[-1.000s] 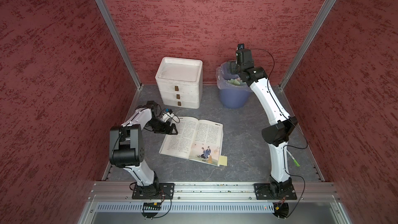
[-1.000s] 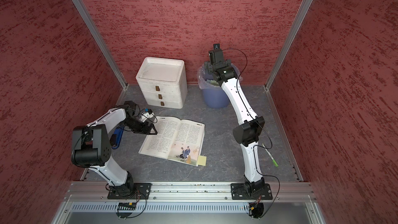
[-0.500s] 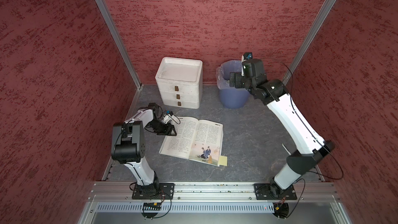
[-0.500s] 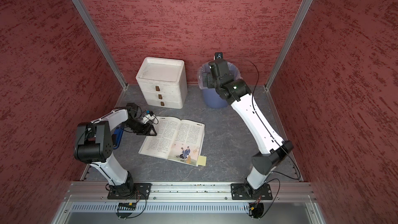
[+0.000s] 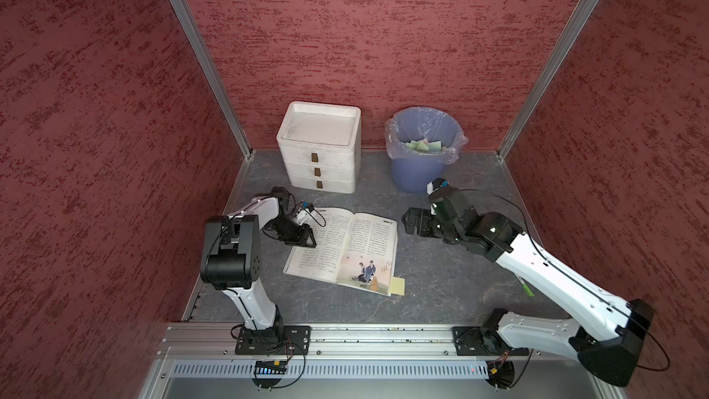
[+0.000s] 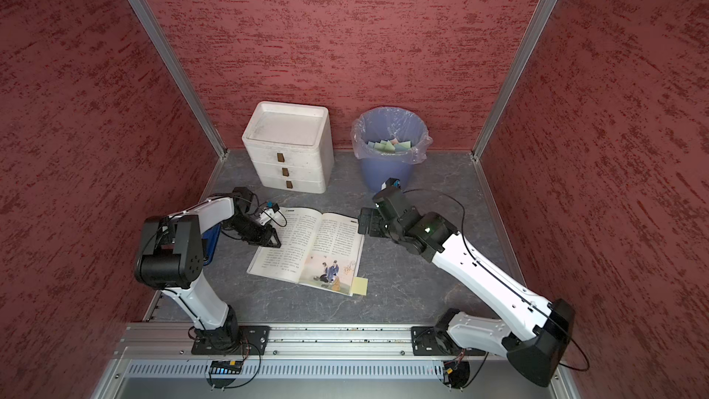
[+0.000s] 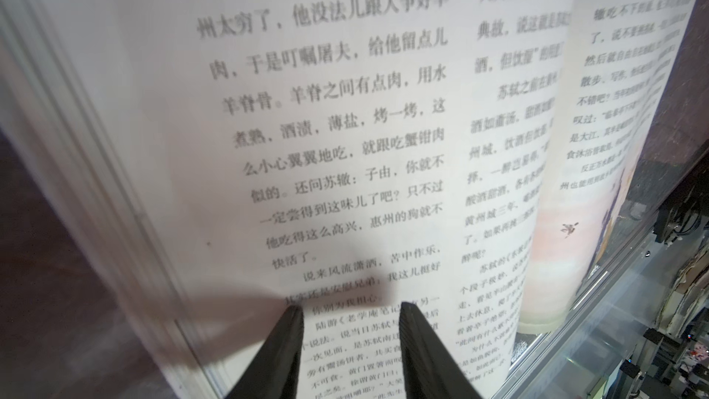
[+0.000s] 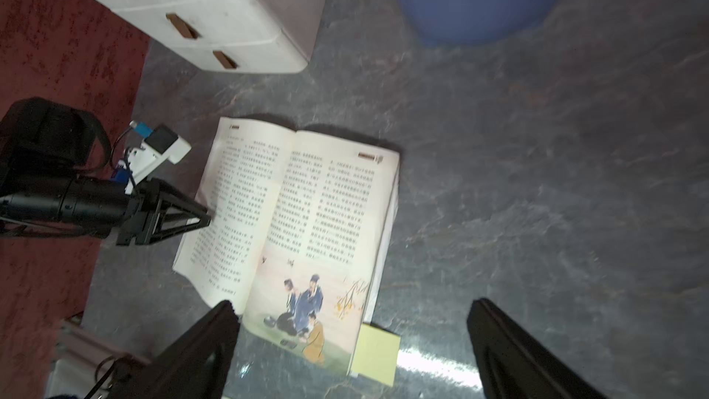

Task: Peel off the used sticky note
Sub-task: Turn the page of the book at the center of the board.

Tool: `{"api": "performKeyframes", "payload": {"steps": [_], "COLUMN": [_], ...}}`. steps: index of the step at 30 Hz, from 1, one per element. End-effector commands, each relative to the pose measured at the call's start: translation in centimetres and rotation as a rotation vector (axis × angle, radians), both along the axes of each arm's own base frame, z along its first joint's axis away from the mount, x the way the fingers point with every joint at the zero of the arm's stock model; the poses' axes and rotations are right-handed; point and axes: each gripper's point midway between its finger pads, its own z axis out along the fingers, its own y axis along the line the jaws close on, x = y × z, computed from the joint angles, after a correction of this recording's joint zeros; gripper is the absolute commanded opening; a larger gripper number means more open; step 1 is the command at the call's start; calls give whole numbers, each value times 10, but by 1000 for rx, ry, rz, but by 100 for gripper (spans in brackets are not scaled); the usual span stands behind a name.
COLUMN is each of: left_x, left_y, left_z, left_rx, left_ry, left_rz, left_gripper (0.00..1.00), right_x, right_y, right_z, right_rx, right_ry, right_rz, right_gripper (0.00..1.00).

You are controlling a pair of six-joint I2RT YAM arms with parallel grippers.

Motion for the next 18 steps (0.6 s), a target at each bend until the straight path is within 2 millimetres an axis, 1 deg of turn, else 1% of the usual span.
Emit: {"api": "performKeyframes", "payload": {"steps": [1,2,4,8,9,12,15,18], "left_x": [-4,-5,-7,-13,-14,-17,-18,-18], "left_y": [-3,-3,-2,-1,-1,0,-1,-1], "left_z": [-2,-3,-6,-11,-13,-15,-15,-16], "left_rx": [14,19,30,44,49,57,55,54], "left_ry": [-9,-9,-8,6,9,12,15,17], "left_rz": [-24,-27,-33,-46,-52,-58,-57,-58], "left_gripper": [42,41,40,38,37,36,35,35], "right_x": [-29,-33,-42,-52,-56,-67,-77,-83], "right_y": [36,42,52,74,77,89,97,98], "right_z": [-8,-12,-28,-50,-62,-88,-107,-122], "right_rx": [175,195,226,331,344,384,389,379], "right_ry": [117,134,177,250,283,359,414,447], "right_rz": [43,51,62,85,89,113,136,138], "right_gripper": [98,99,98,98,99,98,98,98]}}
